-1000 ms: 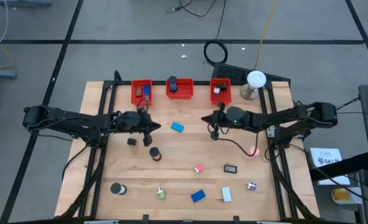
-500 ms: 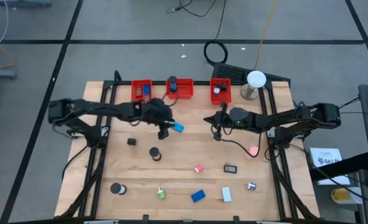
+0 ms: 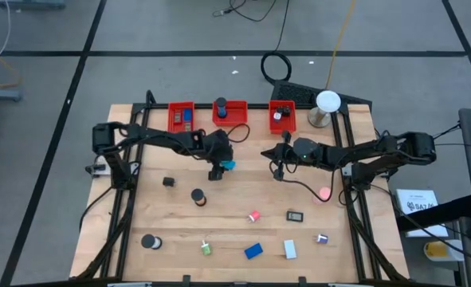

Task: Pick & Place Office items
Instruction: Put the top blue timer into the left orange basket

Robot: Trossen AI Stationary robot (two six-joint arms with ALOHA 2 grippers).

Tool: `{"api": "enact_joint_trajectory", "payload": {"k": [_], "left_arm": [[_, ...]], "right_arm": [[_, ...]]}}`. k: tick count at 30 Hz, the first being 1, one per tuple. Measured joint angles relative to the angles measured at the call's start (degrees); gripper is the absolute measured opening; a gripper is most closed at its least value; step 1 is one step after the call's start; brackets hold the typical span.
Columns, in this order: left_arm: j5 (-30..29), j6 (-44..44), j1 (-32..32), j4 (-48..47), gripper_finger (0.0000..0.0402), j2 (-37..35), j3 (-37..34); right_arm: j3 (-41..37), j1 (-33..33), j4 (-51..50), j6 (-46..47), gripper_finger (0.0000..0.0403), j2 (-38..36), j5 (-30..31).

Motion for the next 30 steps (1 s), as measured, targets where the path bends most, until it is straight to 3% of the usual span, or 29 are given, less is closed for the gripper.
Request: {"api": "enact_joint_trajectory", "payload": {"k": [9,19,23,30], "left_arm": [[0.44,3.32,0.00,0.31,0.0267,4.34,0.18],[0.33,-1.99,-0.07,-2.18,0.0156,3.96,0.18],[-1.57,-6.79,0.56,-5.23,0.0156,1.08,-0.06],[-5.80,-16.42,2.93,-14.32,0.0157,-10.94,0.01]], "right_arm": [[0.02,0.00,0.00,-0.10,0.0001,0.00,-0.01],[0.04,0.02,0.00,-1.03,0.0001,0.00,-0.02],[0.06,0.02,0.00,-1.15,0.0001,0.00,-0.02],[0.07,0.02,0.01,-1.15,0.0001,0.00,-0.02]]}}
